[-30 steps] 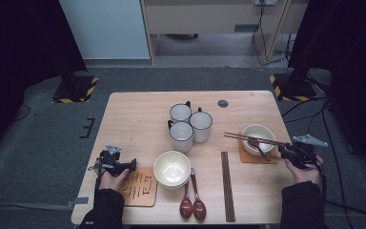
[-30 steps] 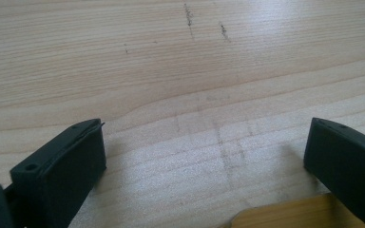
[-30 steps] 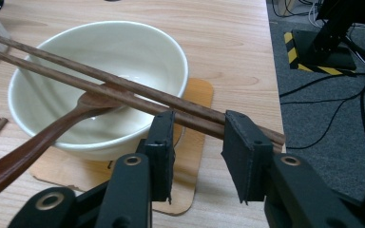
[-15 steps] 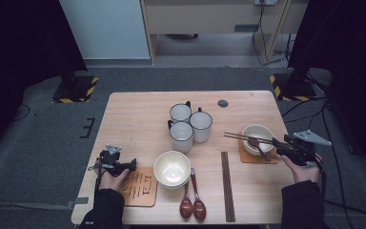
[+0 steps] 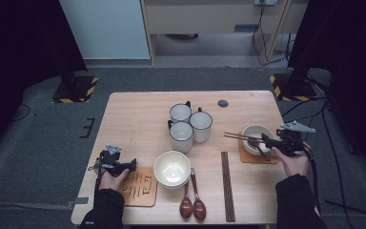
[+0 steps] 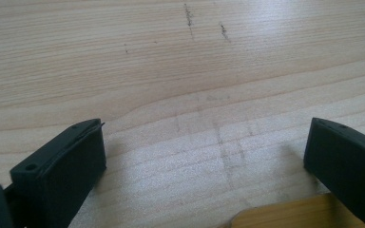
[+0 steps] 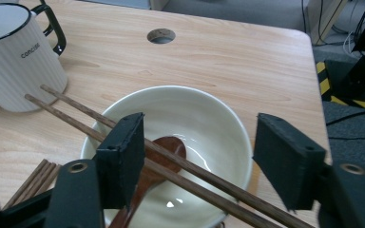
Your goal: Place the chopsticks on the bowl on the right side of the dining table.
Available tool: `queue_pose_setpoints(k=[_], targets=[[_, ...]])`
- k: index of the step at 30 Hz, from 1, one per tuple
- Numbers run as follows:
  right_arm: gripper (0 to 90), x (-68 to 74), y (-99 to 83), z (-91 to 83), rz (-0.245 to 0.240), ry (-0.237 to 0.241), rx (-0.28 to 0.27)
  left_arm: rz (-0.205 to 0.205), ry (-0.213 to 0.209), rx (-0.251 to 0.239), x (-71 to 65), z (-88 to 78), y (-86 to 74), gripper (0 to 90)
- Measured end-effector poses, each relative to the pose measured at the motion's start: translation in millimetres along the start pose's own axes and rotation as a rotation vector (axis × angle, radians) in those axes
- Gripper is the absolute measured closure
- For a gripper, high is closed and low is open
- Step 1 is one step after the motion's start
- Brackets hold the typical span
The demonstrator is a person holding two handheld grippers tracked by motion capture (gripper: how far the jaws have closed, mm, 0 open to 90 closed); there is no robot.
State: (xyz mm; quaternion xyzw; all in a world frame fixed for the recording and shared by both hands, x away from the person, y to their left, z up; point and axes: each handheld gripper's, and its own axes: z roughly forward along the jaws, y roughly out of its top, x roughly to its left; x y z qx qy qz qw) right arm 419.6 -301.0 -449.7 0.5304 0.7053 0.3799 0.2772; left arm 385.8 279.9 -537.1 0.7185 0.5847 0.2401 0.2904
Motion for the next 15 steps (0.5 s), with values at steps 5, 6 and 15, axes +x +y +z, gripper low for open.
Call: queue_pose_setpoints(k=[5, 6, 15], targets=[[31.3, 0.7, 0.4, 11.4, 0.009, -0.010, -0.015, 0.000, 0.000, 0.000, 0.0, 0.0, 0.0, 0.0], [31.1, 0.5, 0.7, 12.9, 0.010, -0.011, -0.013, 0.000, 0.000, 0.000, 0.0, 0.0, 0.0, 0.0], [26.7, 3.3, 2.4, 25.4, 0.007, -0.030, 0.010, 0.000, 0.000, 0.000, 0.0, 0.0, 0.0, 0.0]])
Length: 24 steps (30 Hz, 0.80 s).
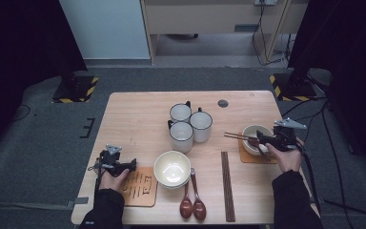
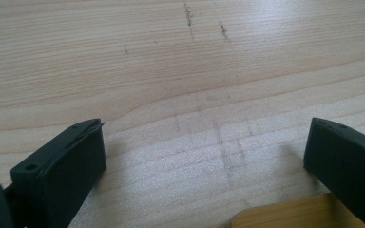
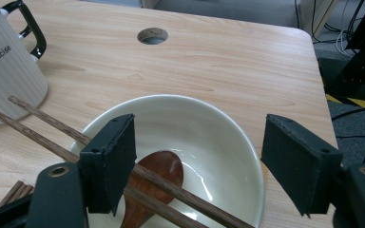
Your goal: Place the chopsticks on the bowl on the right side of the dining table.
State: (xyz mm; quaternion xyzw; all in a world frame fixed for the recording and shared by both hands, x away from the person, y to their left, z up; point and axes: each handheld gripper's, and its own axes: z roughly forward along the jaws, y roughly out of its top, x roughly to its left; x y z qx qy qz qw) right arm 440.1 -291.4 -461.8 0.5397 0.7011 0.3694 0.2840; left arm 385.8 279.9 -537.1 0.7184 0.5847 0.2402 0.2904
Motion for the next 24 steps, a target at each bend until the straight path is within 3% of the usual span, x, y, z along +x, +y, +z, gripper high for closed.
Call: queue_pose_setpoints(k=[13, 24], targets=[[22.0, 5.4, -0.9, 15.5, -0.025, -0.024, 0.022, 0.000, 0.000, 0.000, 0.0, 0.0, 0.0, 0.0], [21.2, 5.3, -1.8, 18.6, -0.038, -0.025, 0.037, 0.000, 0.000, 0.000, 0.0, 0.0, 0.0, 0.0]])
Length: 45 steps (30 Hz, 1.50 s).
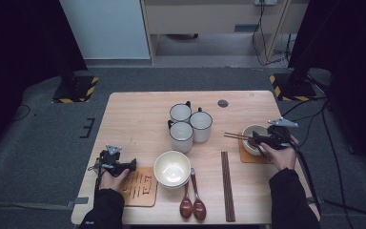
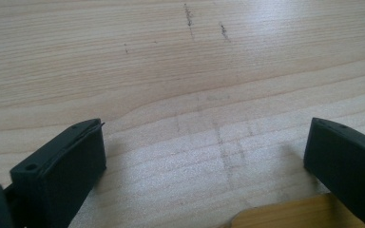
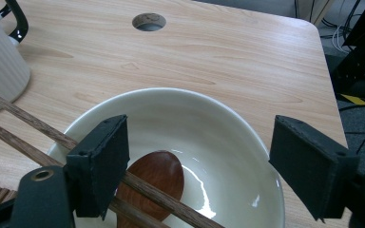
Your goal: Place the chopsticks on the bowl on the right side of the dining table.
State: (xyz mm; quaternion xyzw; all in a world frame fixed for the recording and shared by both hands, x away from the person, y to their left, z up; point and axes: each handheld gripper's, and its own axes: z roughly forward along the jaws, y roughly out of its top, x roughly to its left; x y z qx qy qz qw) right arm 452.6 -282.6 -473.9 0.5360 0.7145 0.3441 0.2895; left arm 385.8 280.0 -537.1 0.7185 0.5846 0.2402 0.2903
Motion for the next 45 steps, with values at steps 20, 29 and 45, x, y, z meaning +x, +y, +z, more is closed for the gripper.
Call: queue_pose_setpoints(k=[20, 29, 45], targets=[[21.2, 2.4, -1.1, -4.6, -0.035, 0.030, 0.011, 0.000, 0.000, 0.000, 0.0, 0.0, 0.0, 0.0], [20.3, 2.5, -0.9, -6.2, -0.039, 0.041, 0.007, 0.000, 0.000, 0.000, 0.0, 0.0, 0.0, 0.0], [27.4, -5.7, -4.7, -43.3, -0.026, 0.063, -0.077, 0.000, 0.000, 0.000, 0.0, 0.0, 0.0, 0.0]])
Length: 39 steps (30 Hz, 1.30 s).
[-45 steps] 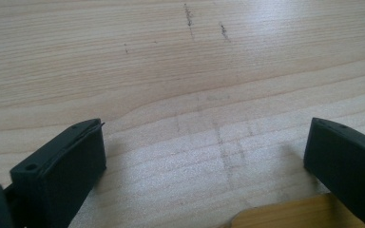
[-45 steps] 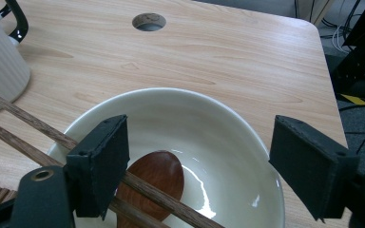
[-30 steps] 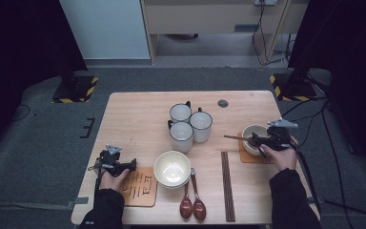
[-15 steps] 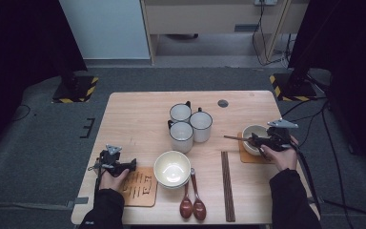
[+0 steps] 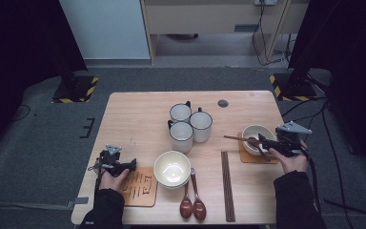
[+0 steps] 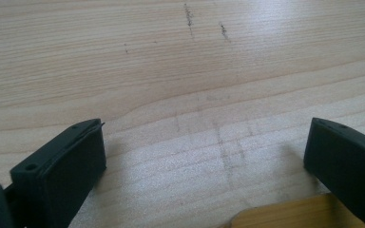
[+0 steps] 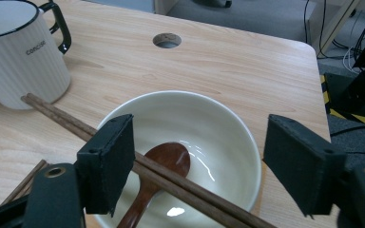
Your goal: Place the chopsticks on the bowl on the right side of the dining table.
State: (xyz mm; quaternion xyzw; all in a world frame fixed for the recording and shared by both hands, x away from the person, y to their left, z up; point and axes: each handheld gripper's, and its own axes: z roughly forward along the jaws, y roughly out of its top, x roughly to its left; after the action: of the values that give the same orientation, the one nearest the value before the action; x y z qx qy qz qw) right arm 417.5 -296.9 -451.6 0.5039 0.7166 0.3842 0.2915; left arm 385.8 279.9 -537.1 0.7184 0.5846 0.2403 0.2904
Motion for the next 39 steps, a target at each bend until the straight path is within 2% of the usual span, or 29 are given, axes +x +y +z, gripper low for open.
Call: queue_pose_setpoints(k=[7, 13, 14, 16, 19, 22, 26, 30, 34, 39], targets=[[31.0, -0.2, -7.2, -14.8, -0.015, 0.004, -0.032, 0.000, 0.000, 0.000, 0.0, 0.0, 0.0, 0.0], [33.2, -3.6, -12.9, -26.5, 0.006, -0.004, -0.052, 0.000, 0.000, 0.000, 0.0, 0.0, 0.0, 0.0], [33.7, -5.4, -15.3, -31.1, 0.034, -0.015, -0.058, 0.000, 0.000, 0.000, 0.0, 0.0, 0.0, 0.0], [37.0, -6.6, -18.4, -35.1, 0.048, -0.020, -0.055, 0.000, 0.000, 0.000, 0.0, 0.0, 0.0, 0.0], [40.6, -8.0, -24.0, -38.6, 0.032, -0.039, -0.047, 0.000, 0.000, 0.000, 0.0, 0.0, 0.0, 0.0], [42.5, -8.3, -31.1, -40.2, 0.026, -0.037, -0.014, 0.000, 0.000, 0.000, 0.0, 0.0, 0.0, 0.0], [45.5, -9.7, -38.0, -42.2, 0.036, -0.022, -0.004, 0.000, 0.000, 0.000, 0.0, 0.0, 0.0, 0.0], [48.3, -9.9, -42.1, -44.6, 0.029, -0.029, -0.006, 0.000, 0.000, 0.000, 0.0, 0.0, 0.0, 0.0], [54.8, -12.9, -46.6, -45.8, 0.016, -0.053, -0.001, 0.000, 0.000, 0.000, 0.0, 0.0, 0.0, 0.0], [64.7, -15.1, -49.1, -45.2, 0.018, -0.042, -0.004, 0.000, 0.000, 0.000, 0.0, 0.0, 0.0, 0.0]])
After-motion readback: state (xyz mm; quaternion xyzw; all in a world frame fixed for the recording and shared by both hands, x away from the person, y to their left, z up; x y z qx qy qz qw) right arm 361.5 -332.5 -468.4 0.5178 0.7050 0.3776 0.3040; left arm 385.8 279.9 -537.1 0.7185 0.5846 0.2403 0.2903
